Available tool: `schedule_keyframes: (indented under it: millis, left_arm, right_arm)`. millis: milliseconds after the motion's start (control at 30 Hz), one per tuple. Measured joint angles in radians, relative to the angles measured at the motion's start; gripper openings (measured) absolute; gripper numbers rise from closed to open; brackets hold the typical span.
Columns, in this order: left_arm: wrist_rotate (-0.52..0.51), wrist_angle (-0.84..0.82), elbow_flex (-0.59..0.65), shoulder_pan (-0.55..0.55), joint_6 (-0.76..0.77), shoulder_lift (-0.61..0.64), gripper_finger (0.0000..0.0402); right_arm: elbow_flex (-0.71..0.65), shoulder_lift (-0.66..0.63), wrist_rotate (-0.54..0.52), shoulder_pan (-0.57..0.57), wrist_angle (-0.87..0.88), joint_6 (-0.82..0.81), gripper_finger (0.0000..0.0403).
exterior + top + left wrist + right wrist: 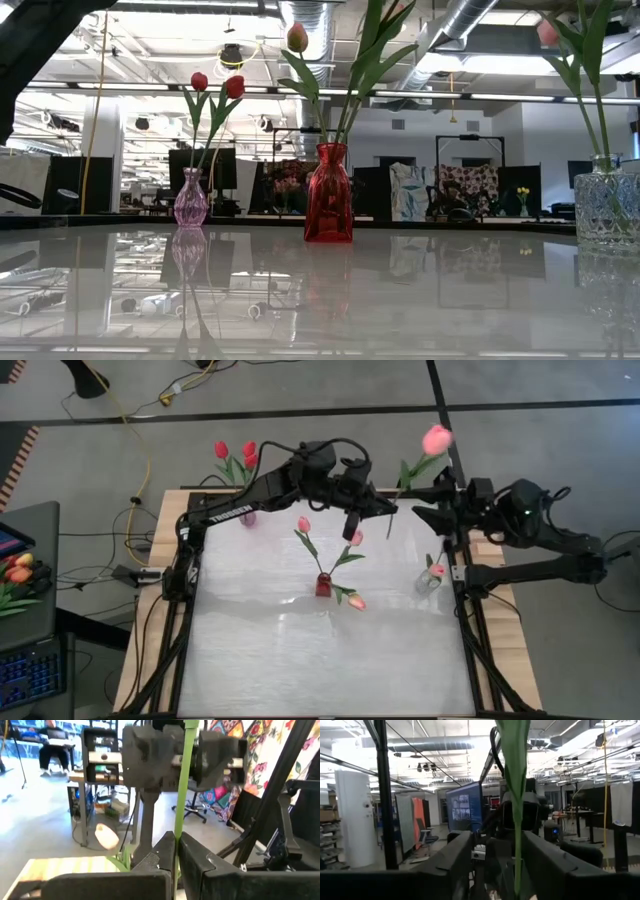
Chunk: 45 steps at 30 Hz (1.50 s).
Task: Sort flowers into vase by color
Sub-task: Put the pink tulip into the transparent vase
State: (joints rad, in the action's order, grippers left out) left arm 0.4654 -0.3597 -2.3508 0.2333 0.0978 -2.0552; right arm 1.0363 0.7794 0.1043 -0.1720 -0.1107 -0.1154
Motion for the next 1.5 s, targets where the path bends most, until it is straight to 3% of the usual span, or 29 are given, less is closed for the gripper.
schedule_keyframes:
  millis: [233,833,1033,1500]
  left_arm:
    - [0.000,-0.005,0.000,0.000,-0.008,0.001,0.0000]
    - [-0.061,-0.114,0.000,-0.013,-0.072,0.001,0.0000]
    - [-0.066,-0.117,0.000,-0.013,-0.079,0.001,0.0000]
    - [-0.074,-0.123,0.000,-0.015,-0.096,0.001,0.0000]
  right_arm:
    - [0.000,-0.002,-0.022,-0.001,0.074,-0.010,0.0247]
    - [0.000,0.076,-0.028,-0.001,0.081,0.005,0.0243]
    - [0.000,0.077,-0.027,-0.001,0.085,0.023,0.0195]
    - [0.000,0.077,-0.032,-0.001,0.106,0.049,0.0042]
